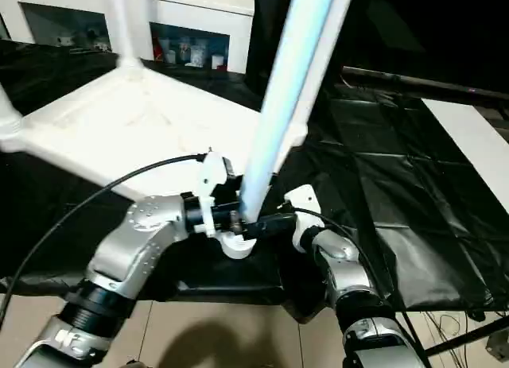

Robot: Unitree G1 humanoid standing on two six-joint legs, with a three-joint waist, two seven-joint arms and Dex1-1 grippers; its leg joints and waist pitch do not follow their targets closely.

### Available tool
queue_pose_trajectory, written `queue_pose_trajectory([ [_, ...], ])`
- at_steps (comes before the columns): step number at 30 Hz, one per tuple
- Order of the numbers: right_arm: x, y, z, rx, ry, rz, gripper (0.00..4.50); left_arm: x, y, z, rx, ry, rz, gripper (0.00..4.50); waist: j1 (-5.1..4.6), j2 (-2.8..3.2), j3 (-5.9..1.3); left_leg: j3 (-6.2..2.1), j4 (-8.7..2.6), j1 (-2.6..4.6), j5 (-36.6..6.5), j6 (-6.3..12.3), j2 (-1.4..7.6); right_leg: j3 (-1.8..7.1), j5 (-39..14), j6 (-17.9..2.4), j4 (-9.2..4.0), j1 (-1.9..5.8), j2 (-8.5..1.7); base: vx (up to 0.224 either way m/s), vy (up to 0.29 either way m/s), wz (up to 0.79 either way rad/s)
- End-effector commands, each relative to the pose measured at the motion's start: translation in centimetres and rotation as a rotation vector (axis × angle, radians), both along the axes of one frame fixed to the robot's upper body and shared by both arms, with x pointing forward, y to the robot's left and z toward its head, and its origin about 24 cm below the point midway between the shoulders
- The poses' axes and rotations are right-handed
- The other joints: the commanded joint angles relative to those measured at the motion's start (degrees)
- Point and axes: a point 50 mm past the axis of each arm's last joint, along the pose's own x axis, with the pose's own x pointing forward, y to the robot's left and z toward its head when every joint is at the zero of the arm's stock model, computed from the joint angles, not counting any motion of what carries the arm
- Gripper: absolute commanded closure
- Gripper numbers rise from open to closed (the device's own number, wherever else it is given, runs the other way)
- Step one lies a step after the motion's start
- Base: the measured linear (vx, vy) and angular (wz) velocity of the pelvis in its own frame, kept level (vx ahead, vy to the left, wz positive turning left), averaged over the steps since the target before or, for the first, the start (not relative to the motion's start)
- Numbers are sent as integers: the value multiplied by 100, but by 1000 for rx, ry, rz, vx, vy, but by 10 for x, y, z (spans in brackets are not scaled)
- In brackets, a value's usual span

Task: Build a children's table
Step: Rotate table base

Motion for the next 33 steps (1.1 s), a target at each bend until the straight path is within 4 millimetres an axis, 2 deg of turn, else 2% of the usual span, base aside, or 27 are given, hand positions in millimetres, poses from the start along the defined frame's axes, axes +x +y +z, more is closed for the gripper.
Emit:
queue_pose_trajectory([
  [1, 0, 39, 15, 55, -77, 191, 87, -16, -38, -2, 21, -10, -133, 9, 63, 116, -374, -24, -401, 97, -1599, -20, 36, 141, -931, -1127, -416, 275, -206, 0, 0, 0],
  [5, 2, 33, 16, 42, -84, 150, 87, -8, -38, -7, 59, -47, -54, 9, 60, 110, -374, -22, -398, 104, -1623, 11, 40, 143, -904, -1152, -426, 274, -208, 0, 0, 0],
  [7, 6, 24, 17, 28, -95, 90, 87, 5, -34, -9, 108, -94, 52, 9, 64, 108, -363, -25, -405, 111, -1758, 13, 34, 143, -1127, -1068, -464, 257, -205, 0, 0, 0],
  [10, 9, 17, 19, 34, -102, 56, 87, 14, -29, -9, 143, -133, 118, 9, 73, 95, -373, -43, -401, 100, -1817, -21, 35, 139, -1381, -985, -472, 265, -236, 0, 0, 0],
  [12, 11, 1, 25, 47, -115, 43, 87, 23, -17, -4, 147, -179, 163, 9, 93, 114, -370, -40, -397, 108, -1788, -2, 32, 140, -1365, -1013, -475, 256, -238, 0, 0, 0],
  [13, 11, -1, 26, 49, -118, 44, 87, 25, -16, -3, 144, -185, 169, 9, 99, 105, -369, -38, -398, 88, -1749, 30, 29, 139, -1283, -1037, -472, 272, -233, 0, 0, 0],
  [17, 8, -14, 33, 72, -138, 92, 87, 21, -7, 5, 72, -167, 96, 9, 120, 115, -374, -29, -379, 72, -1492, 161, 32, 137, -891, -1189, -418, 295, -232, 0, 0, 0],
  [18, 8, -15, 33, 73, -139, 99, 87, 20, -6, 5, 70, -164, 81, 9, 131, 143, -377, -27, -379, 82, -1472, 171, 32, 137, -870, -1215, -414, 292, -236, 0, 0, 0],
  [19, 5, -20, 36, 75, -143, 138, 87, 11, -1, 4, 85, -142, -29, 9, 143, 149, -381, -25, -380, 79, -1403, 205, 42, 138, -728, -1307, -390, 301, -236, 0, 0, 0],
  [20, 5, -20, 36, 75, -143, 138, 87, 11, -1, 4, 85, -142, -29, 9, 142, 153, -378, -20, -378, 93, -1388, 225, 46, 136, -647, -1350, -382, 288, -223, 0, 0, 0],
  [21, -1, -27, 36, 47, -138, 204, 87, 1, 15, -5, 175, -94, -141, 9, 143, 184, -373, -17, -383, 101, -1402, 220, 44, 137, -632, -1370, -379, 283, -216, 0, 0, 0],
  [22, -2, -28, 36, 41, -137, 213, 87, 0, 18, -7, 193, -89, -149, 9, 160, 188, -377, -24, -387, 107, -1409, 217, 59, 131, -572, -1388, -364, 295, -213, 0, 0, 0],
  [23, -4, -31, 36, 28, -134, 230, 87, -1, 24, -10, 230, -78, -165, 9, 155, 210, -365, -20, -397, 112, -1426, 213, 53, 131, -600, -1382, -369, 289, -203, 0, 0, 0],
  [25, -7, -35, 36, -6, -128, 262, 87, -1, 38, -16, 306, -68, -177, 9, 167, 210, -357, -4, -399, 129, -1531, 186, 40, 140, -774, -1332, -386, 277, -187, 0, 0, 0],
  [26, -9, -38, 35, -29, -126, 273, 87, 2, 45, -18, 338, -63, -170, 9, 197, 247, -363, -2, -399, 158, -1563, 133, 45, 145, -834, -1310, -403, 262, -193, 0, 0, 0],
  [28, -10, -40, 35, -45, -123, 279, 87, 4, 50, -19, 358, -64, -162, 9, 218, 257, -350, -2, -413, 166, -1717, 20, 40, 146, -1036, -1262, -425, 248, -196, 0, 0, 0],
  [30, -13, -45, 34, -77, -116, 302, 87, 14, 64, -21, 455, -85, -116, 35, 231, 280, -338, -10, -428, 182, -1866, -31, 38, 145, -1223, -1192, -459, 231, -192, 0, 0, 0],
  [33, -16, -50, 34, -113, -108, 320, 87, 22, 80, -18, 558, -97, -93, 57, 239, 284, -347, -38, -438, 150, -1906, -98, 32, 143, -1438, -1095, -453, 260, -226, 0, 0, 0],
])
